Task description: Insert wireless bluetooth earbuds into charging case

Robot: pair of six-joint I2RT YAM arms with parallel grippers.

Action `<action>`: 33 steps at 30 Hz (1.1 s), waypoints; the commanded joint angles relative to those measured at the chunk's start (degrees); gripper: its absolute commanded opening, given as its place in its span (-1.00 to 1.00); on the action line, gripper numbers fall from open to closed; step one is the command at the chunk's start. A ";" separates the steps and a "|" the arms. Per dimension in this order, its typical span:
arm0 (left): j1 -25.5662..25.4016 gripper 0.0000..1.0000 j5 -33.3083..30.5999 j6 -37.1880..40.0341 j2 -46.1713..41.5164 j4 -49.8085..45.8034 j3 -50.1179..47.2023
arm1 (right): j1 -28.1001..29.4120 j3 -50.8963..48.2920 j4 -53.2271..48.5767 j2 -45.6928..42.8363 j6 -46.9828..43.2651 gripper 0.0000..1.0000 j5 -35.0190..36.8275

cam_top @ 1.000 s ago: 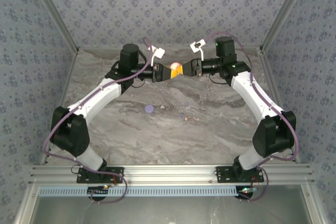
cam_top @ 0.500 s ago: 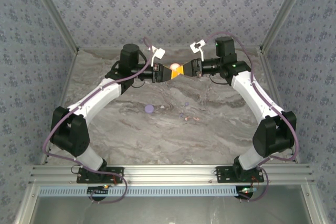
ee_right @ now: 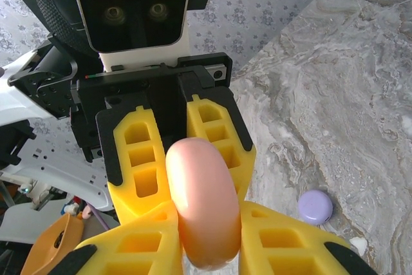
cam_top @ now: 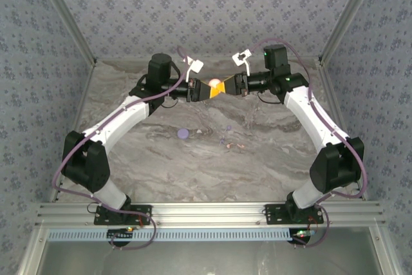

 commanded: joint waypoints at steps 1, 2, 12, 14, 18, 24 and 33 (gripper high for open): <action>-0.23 -0.75 -3.14 1.61 -0.84 -0.29 2.53 | 1.76 2.02 -4.73 -0.67 -2.58 -0.40 -2.49; -0.18 -0.77 -3.97 2.14 -0.86 -0.98 2.71 | 1.69 2.08 -5.10 -0.95 -2.63 -0.34 -1.45; -0.82 -0.79 -8.16 13.42 -2.17 6.72 -3.15 | 1.57 2.34 -10.83 -5.48 -4.99 0.17 13.44; -1.15 -0.79 -10.15 18.29 -3.62 9.79 -6.25 | 1.56 2.29 -11.81 -6.16 -5.86 0.20 13.91; -1.41 -0.83 -10.14 25.46 -5.25 13.66 -10.34 | 1.60 1.90 -13.80 -7.07 -6.78 0.22 14.50; -1.56 -0.84 -10.25 27.66 -5.76 13.35 -10.84 | 1.89 1.71 -15.12 -6.96 -7.79 0.24 15.81; -3.04 -0.85 -7.34 29.82 -6.46 14.57 -12.07 | 2.90 1.81 -16.30 -6.16 -8.82 0.28 16.09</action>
